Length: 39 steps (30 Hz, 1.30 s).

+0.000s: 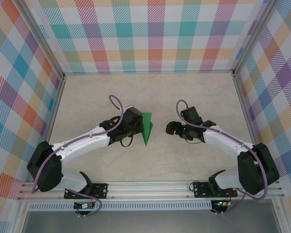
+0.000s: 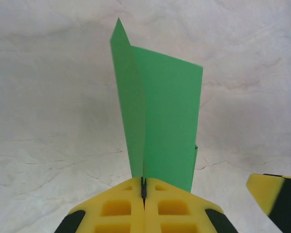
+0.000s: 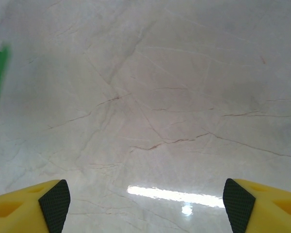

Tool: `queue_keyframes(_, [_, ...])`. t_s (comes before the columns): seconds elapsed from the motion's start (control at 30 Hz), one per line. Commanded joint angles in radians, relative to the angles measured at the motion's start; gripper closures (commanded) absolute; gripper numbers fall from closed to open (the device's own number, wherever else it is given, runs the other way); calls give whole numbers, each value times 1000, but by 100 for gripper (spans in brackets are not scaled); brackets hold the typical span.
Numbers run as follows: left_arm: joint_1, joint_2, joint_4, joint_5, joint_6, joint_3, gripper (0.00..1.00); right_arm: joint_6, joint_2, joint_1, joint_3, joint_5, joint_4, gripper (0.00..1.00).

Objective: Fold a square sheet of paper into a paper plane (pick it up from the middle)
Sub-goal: Turn over a paper plane at the center of the table.

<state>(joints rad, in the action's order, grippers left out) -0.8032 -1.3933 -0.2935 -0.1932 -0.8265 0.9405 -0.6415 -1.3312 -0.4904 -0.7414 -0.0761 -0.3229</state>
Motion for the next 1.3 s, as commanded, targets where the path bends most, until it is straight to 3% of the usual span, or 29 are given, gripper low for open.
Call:
queue_keyframes(0.0, [26, -16, 351, 147, -56, -139, 98, 2, 24, 5, -23, -110, 58, 22])
queue_keyframes(0.23, [30, -8, 615, 111, -135, -351, 100, -9, -20, -8, -40, -285, 129, 48])
queue_keyframes(0.63, [31, 141, 565, -40, -233, -518, 100, -40, -192, -194, -163, -205, 97, 70])
queue_keyframes(0.93, [31, 175, 487, -101, -307, -588, 100, -44, -336, -303, -270, -194, 78, 73])
queue_keyframes(1.27, [31, 247, 425, -117, -298, -610, 100, -30, -413, -381, -356, -171, 42, 75])
